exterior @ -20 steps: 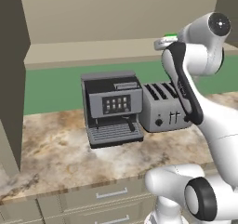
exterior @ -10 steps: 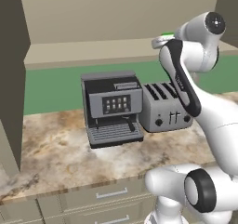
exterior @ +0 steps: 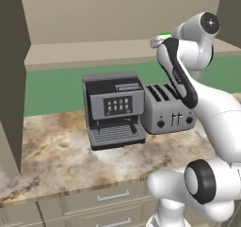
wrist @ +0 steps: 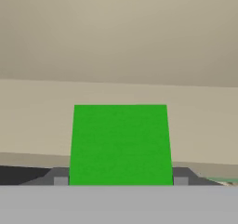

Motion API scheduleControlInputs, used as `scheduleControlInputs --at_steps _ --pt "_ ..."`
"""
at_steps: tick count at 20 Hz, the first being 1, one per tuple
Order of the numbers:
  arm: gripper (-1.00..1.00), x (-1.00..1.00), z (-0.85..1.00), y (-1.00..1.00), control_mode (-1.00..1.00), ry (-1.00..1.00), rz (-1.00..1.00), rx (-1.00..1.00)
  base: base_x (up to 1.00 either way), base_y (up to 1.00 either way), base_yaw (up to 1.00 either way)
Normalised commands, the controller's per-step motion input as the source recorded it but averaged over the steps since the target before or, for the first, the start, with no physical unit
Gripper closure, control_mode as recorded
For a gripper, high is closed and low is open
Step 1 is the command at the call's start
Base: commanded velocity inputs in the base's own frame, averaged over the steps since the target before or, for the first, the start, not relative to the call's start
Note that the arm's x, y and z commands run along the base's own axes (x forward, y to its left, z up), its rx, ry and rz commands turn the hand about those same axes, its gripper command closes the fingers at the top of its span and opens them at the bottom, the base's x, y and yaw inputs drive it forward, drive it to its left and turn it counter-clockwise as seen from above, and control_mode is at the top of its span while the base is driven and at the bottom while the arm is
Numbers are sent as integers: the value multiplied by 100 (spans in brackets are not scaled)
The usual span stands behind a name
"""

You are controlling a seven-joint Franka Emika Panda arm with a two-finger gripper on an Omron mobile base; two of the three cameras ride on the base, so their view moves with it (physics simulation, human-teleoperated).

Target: Pick up the sponge and sponge from the sink, and place them back in the cabinet, and close the cabinet doors.

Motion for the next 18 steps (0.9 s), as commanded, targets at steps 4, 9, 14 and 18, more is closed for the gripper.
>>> scheduleControlInputs --at_steps 4,9,14,18 --pt "100 29 -9 0 -100 0 0 0 0 0 0" --pt "100 24 -14 0 -100 0 0 0 0 0 0" --pt "100 24 -15 0 -100 0 0 0 0 0 0" --pt "100 24 -6 0 -100 0 0 0 0 0 0"
